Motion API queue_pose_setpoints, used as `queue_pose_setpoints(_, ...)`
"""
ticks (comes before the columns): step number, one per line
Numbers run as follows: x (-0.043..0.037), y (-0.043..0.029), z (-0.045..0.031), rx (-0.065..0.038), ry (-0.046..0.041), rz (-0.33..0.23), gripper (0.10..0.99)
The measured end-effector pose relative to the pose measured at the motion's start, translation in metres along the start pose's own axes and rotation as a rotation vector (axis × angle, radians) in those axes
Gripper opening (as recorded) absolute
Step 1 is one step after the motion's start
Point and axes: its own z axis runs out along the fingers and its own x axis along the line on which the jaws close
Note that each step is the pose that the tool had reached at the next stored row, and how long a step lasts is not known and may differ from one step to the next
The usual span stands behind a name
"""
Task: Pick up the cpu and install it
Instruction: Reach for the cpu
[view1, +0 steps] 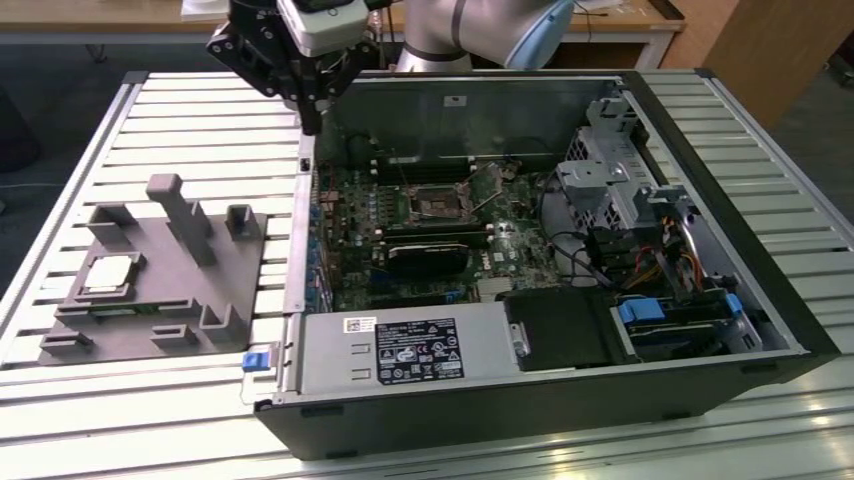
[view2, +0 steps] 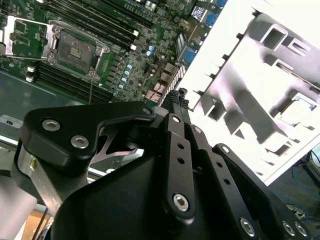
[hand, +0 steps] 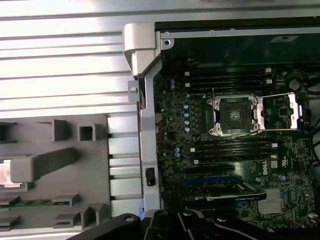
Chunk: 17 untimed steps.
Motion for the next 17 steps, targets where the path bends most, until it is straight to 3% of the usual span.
queue_pose_setpoints(17,0.0046,-0.0003,0.0,0.0,0.0,0.0,0.106)
